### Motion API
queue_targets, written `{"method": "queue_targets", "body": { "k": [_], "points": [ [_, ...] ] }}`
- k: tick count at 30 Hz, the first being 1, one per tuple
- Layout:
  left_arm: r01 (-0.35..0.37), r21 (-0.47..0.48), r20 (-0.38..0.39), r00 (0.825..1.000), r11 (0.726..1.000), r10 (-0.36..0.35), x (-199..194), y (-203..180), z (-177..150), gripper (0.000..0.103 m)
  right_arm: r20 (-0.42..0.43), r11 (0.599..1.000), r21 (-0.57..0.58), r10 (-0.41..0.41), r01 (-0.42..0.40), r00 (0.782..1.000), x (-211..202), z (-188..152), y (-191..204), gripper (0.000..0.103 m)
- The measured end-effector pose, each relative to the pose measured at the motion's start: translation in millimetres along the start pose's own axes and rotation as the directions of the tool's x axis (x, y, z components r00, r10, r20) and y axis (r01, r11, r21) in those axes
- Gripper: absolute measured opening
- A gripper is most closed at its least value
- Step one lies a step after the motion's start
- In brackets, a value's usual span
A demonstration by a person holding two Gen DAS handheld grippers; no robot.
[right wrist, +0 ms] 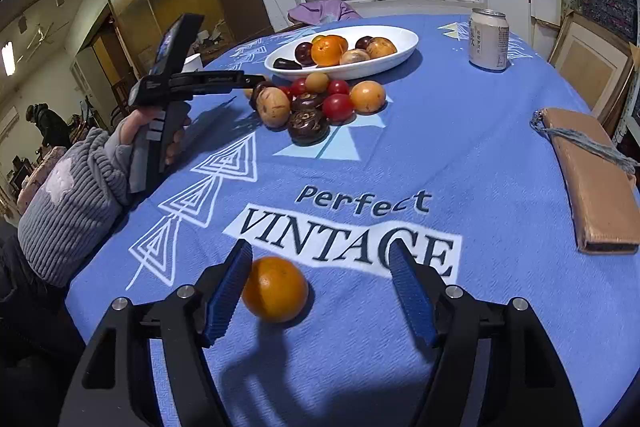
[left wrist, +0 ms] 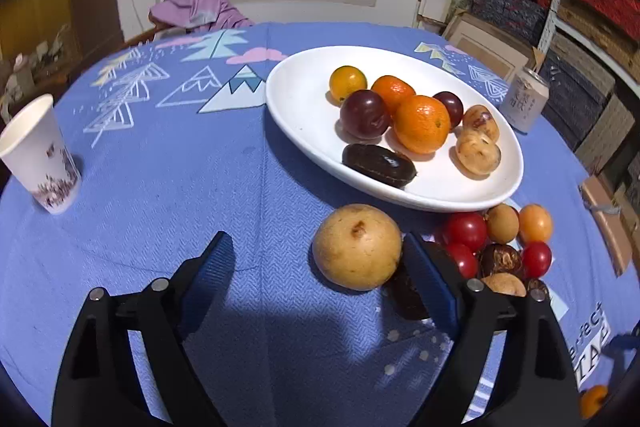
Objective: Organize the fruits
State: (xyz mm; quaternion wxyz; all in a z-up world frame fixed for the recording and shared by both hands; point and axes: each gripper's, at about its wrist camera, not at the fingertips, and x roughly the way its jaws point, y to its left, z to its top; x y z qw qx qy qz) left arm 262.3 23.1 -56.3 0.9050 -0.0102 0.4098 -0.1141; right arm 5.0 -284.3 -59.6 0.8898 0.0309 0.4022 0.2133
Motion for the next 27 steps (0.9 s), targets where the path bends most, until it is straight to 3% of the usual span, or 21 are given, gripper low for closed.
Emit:
{"method": "queue_targets", "body": {
  "k": [7, 9, 10, 14, 25, 27],
  "points": [
    [0.014, -0.033, 0.013, 1.000, 0.999, -0.014, 7.3, 3.1, 4.3, 0.085, -0.027, 0.998, -0.049, 0.026, -0.028, 0.999, 5.5, -1.8, 19.3, 0.072],
    [0.060, -0.035, 0.011, 0.998, 0.998, -0.060, 7.0, 4.3, 3.6, 0.073, -0.038, 0.996, -0.073, 0.048, -0.050, 0.998, 4.8, -4.9, 27.3, 0.072],
    [0.094, -0.024, 0.010, 0.996, 0.995, -0.094, 5.4, 2.7, 2.8, 0.061, -0.043, 0.994, -0.092, 0.052, -0.056, 0.998, 4.1, -7.9, 32.7, 0.072],
    [0.083, 0.045, 0.023, 0.996, 0.996, -0.084, -1.0, -11.1, -1.2, 0.046, -0.049, 0.989, -0.133, 0.051, -0.057, 0.997, 5.0, -15.3, 46.0, 0.071],
    [0.056, 0.099, 0.030, 0.998, 0.994, -0.059, -9.4, -19.8, -10.9, 0.045, -0.080, 0.975, -0.194, 0.094, -0.108, 0.992, 17.6, -13.1, 67.7, 0.038],
    [0.048, 0.105, 0.030, 0.998, 0.993, -0.051, -11.4, -20.9, -12.6, 0.045, -0.076, 0.973, -0.210, 0.083, -0.098, 0.994, 19.5, -13.9, 71.7, 0.038]
  ]
}}
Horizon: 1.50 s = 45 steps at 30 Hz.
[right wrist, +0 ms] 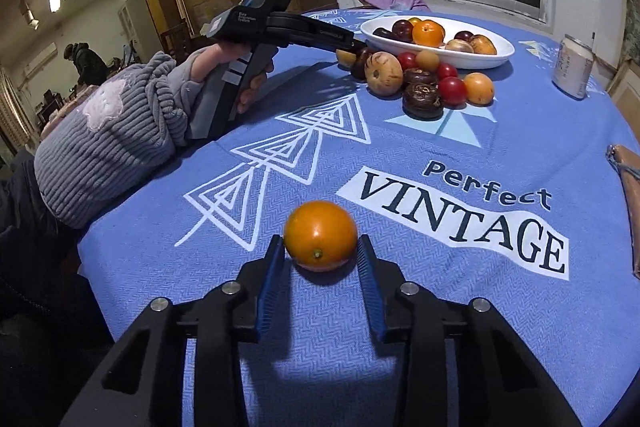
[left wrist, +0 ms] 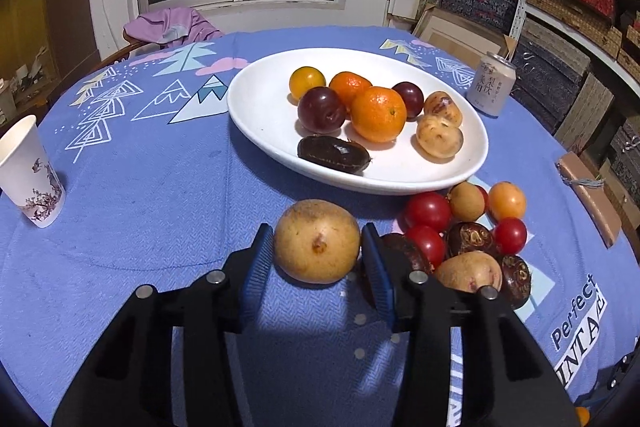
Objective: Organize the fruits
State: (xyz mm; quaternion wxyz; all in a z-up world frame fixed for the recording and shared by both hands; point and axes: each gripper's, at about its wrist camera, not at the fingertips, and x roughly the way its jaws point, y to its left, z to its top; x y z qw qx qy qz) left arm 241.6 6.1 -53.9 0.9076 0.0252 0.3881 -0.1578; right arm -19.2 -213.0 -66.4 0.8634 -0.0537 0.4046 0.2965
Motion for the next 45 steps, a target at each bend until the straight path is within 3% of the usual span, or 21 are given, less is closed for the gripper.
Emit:
{"method": "queue_targets", "body": {
  "k": [4, 8, 18, 21, 25, 27, 29, 32, 33, 34, 36, 39, 42, 45],
  "points": [
    [-0.015, 0.007, -0.026, 1.000, 1.000, 0.015, 0.2, 0.5, -5.5, 0.046, 0.000, 1.000, 0.009, 0.003, -0.003, 1.000, 2.3, 2.7, -0.3, 0.038],
    [0.051, -0.052, -0.064, 0.996, 0.997, -0.054, 8.4, 13.1, -5.8, 0.046, 0.006, 1.000, 0.009, -0.003, 0.003, 1.000, 4.9, 5.6, -0.4, 0.038],
    [0.000, -0.037, 0.036, 0.999, 0.999, 0.001, -15.7, 4.9, 5.9, 0.045, 0.060, 0.998, 0.061, 0.006, -0.010, 0.998, -5.3, 21.9, -15.2, 0.037],
    [-0.018, -0.030, 0.088, 0.996, 0.999, 0.021, -30.9, -0.4, 29.2, 0.045, 0.130, 0.998, 0.065, -0.036, 0.028, 0.991, -20.9, 52.2, -31.3, 0.032],
    [-0.042, -0.032, 0.117, 0.992, 0.999, 0.045, -30.2, -8.1, 70.4, 0.045, 0.238, 0.992, 0.076, -0.115, 0.100, 0.964, -32.4, 124.7, -64.3, 0.032],
    [-0.047, -0.057, 0.103, 0.993, 0.997, 0.053, -16.0, -6.6, 86.5, 0.045, 0.239, 0.987, 0.092, -0.150, 0.132, 0.959, -16.7, 156.7, -81.7, 0.032],
    [-0.046, -0.099, 0.078, 0.996, 0.994, 0.054, 2.4, 0.6, 92.9, 0.045, 0.178, 0.989, 0.105, -0.125, 0.107, 0.976, 11.7, 180.3, -103.6, 0.032],
    [0.014, -0.166, 0.053, 0.999, 0.986, -0.006, 20.4, 12.7, 83.0, 0.045, 0.149, 0.994, 0.099, -0.051, 0.037, 0.988, 19.9, 160.2, -105.2, 0.033],
    [0.016, -0.162, 0.047, 0.999, 0.987, -0.009, 23.9, 13.5, 79.4, 0.045, 0.153, 0.996, 0.061, -0.074, 0.065, 0.986, 14.5, 142.9, -96.6, 0.038],
    [0.013, -0.153, 0.042, 0.999, 0.988, -0.006, 27.3, 13.1, 76.6, 0.045, 0.154, 0.996, 0.044, -0.084, 0.078, 0.985, 9.5, 131.5, -92.4, 0.051],
    [0.016, -0.154, 0.038, 0.999, 0.988, -0.010, 32.3, 13.1, 74.8, 0.045, 0.157, 0.994, 0.051, -0.104, 0.097, 0.982, 3.4, 110.8, -88.1, 0.057],
    [0.017, -0.140, 0.048, 0.999, 0.990, -0.010, 28.7, 7.0, 73.0, 0.045, 0.110, 0.974, 0.041, -0.225, 0.222, 0.968, 14.1, 95.3, -87.5, 0.057],
    [0.014, -0.119, 0.072, 0.997, 0.993, -0.005, 13.4, 0.8, 69.3, 0.045, 0.063, 0.970, 0.051, -0.243, 0.240, 0.968, 32.1, 92.3, -97.1, 0.058],
    [0.016, -0.112, 0.090, 0.996, 0.994, -0.006, -2.7, -1.4, 63.5, 0.045, 0.074, 0.952, 0.033, -0.307, 0.305, 0.949, 40.7, 94.6, -107.0, 0.058]
  ]
}}
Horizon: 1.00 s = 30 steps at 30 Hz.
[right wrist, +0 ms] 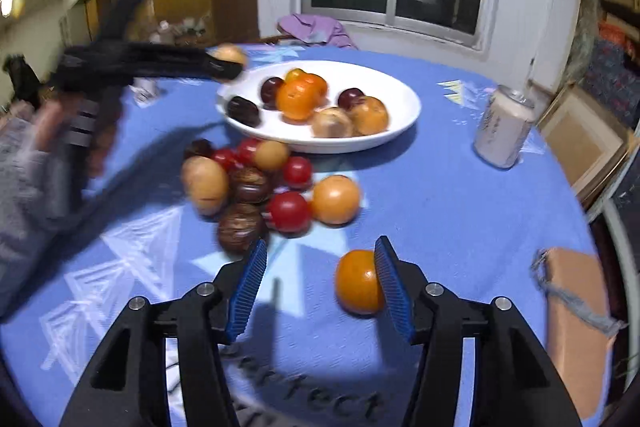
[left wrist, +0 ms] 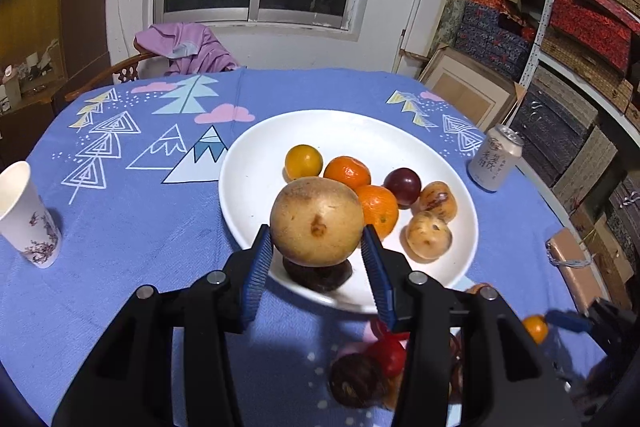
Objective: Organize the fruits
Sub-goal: 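Carry the pale fruit over the plate with left tool while right tool carries the orange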
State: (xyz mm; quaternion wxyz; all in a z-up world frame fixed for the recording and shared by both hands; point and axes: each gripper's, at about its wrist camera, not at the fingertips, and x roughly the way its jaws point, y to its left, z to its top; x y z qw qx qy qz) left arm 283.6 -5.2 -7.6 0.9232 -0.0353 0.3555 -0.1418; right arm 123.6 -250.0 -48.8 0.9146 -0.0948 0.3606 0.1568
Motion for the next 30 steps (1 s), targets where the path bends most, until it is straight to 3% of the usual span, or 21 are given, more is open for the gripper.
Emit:
{"method": "queue_targets", "body": {
  "k": [6, 14, 21, 25, 30],
  "points": [
    [0.012, -0.011, -0.006, 1.000, 1.000, -0.012, -11.4, 3.3, -9.0, 0.045, -0.025, 0.997, 0.067, -0.045, 0.047, 0.999, 4.0, -9.2, -25.3, 0.057],
    [0.014, -0.004, -0.008, 1.000, 1.000, -0.014, -12.2, 2.0, -11.1, 0.045, -0.075, 0.986, 0.155, -0.044, 0.055, 0.996, 18.5, -11.7, -51.6, 0.041],
    [0.014, -0.003, -0.013, 1.000, 1.000, -0.014, -10.6, 1.8, -11.1, 0.045, -0.039, 0.982, 0.186, -0.034, 0.041, 0.999, 12.1, -11.1, -57.2, 0.038],
    [0.000, 0.006, 0.000, 1.000, 1.000, 0.000, -13.6, 0.0, -0.2, 0.045, 0.055, 0.986, 0.167, -0.022, 0.012, 0.998, -15.2, 26.3, -53.0, 0.038],
    [-0.049, 0.053, 0.062, 0.997, 0.997, 0.045, -30.1, -9.7, 41.0, 0.045, 0.218, 0.991, 0.131, -0.019, -0.010, 0.976, -48.6, 115.2, -46.6, 0.038]
  ]
}}
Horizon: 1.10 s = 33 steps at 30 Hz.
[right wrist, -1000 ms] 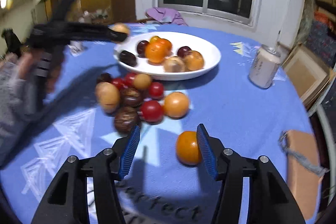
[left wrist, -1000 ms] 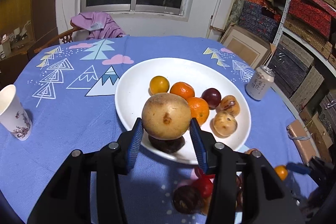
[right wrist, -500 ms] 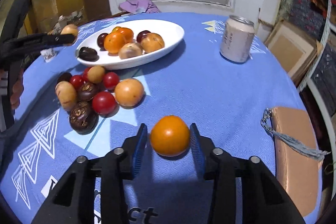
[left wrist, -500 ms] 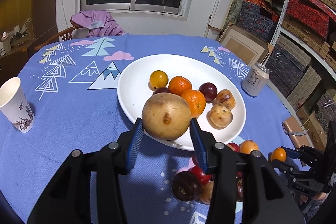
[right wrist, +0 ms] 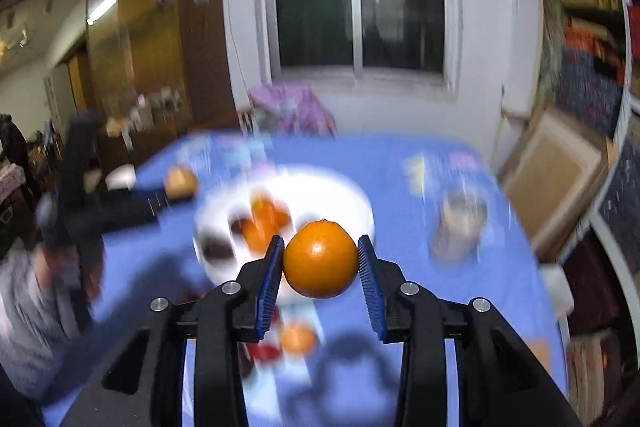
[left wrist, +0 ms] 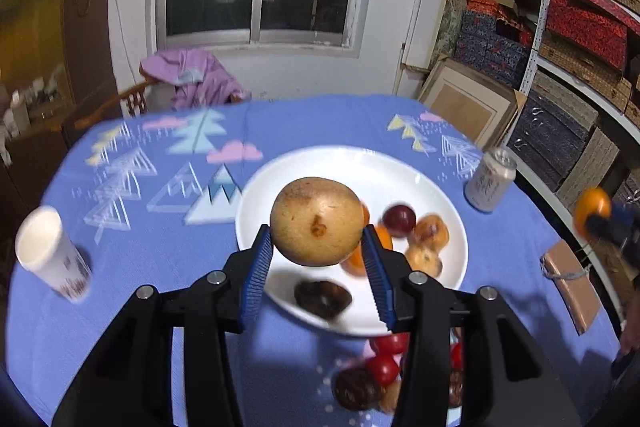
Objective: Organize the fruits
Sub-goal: 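Carry the pale fruit over the plate with left tool while right tool carries the orange, then release the pale fruit on the plate with left tool while right tool releases the orange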
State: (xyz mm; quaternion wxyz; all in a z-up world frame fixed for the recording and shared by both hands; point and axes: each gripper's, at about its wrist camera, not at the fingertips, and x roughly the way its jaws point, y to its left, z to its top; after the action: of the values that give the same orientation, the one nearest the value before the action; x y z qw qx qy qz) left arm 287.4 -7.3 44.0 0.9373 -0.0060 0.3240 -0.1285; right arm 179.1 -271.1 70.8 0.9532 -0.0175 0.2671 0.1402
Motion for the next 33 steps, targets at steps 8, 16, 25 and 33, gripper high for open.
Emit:
{"method": "queue_targets", "body": {
  "k": [8, 16, 25, 33],
  "points": [
    [-0.052, 0.042, -0.040, 0.998, 0.998, 0.054, 44.5, -3.3, 38.2, 0.045, -0.098, 1.000, 0.016, 0.006, -0.004, 0.995, 116.8, 47.5, 14.6, 0.038],
    [-0.074, -0.010, -0.157, 0.985, 0.997, 0.071, 127.8, 24.2, 24.4, 0.045, -0.278, 0.997, 0.065, -0.027, 0.047, 0.960, 221.1, 25.1, 5.3, 0.038],
    [-0.076, -0.060, -0.172, 0.983, 0.995, 0.065, 146.6, 41.6, 15.9, 0.051, -0.361, 0.996, 0.078, -0.015, 0.047, 0.933, 251.1, 11.7, 4.1, 0.041],
    [-0.079, -0.034, -0.098, 0.992, 0.996, 0.075, 87.1, 28.0, 15.4, 0.073, -0.204, 0.997, 0.070, -0.011, 0.026, 0.979, 170.9, 35.5, 10.2, 0.057]
  ]
}}
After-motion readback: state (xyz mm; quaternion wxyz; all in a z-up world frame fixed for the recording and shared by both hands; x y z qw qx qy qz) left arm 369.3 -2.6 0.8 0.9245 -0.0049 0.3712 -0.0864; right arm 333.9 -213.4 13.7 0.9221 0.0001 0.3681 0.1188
